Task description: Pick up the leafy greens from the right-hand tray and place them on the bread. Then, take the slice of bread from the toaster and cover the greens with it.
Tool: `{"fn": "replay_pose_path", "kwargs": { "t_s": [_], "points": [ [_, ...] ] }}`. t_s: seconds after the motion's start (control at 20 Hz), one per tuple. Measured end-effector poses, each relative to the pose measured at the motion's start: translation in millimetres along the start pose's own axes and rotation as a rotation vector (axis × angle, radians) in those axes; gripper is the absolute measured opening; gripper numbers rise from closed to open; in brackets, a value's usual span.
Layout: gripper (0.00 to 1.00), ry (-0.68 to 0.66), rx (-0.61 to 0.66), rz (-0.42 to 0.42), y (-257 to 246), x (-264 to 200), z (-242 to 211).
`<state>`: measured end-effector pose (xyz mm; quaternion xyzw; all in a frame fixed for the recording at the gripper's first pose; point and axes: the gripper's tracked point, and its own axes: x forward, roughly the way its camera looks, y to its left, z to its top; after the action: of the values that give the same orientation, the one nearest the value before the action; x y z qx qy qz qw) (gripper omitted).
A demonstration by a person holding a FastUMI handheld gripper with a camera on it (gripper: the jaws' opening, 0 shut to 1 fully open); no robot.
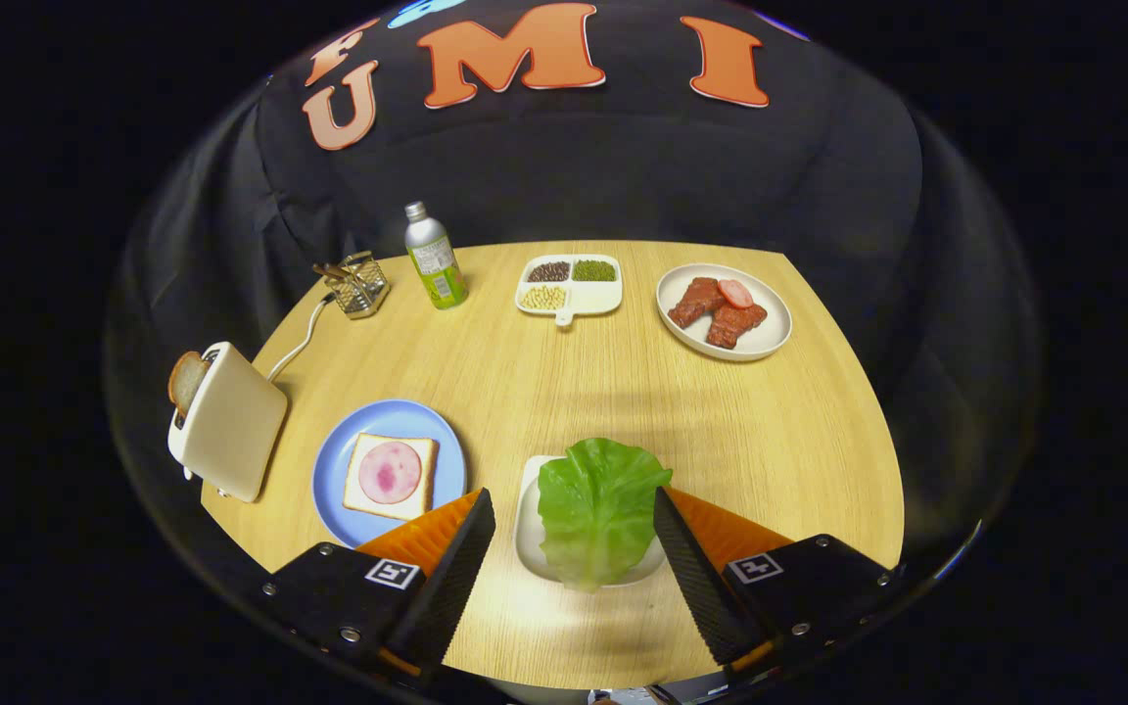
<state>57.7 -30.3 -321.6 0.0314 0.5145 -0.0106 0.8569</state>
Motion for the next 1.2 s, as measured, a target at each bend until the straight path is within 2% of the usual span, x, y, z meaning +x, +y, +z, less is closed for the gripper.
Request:
{"fn": "replay_pose_path", "kwargs": {
  "t_s": [0.35, 0.7, 0.95, 1.2],
  "points": [
    [0.97, 0.171, 0.026, -0.006, -2, 43, -35],
    [0.96, 0.273, 0.053, -0.035, -5, 70, -51],
    [0.95, 0.298, 0.05, -0.065, -7, 87, -58],
    [0.89, 0.293, 0.04, -0.102, -10, 97, -58]
  ]
}}
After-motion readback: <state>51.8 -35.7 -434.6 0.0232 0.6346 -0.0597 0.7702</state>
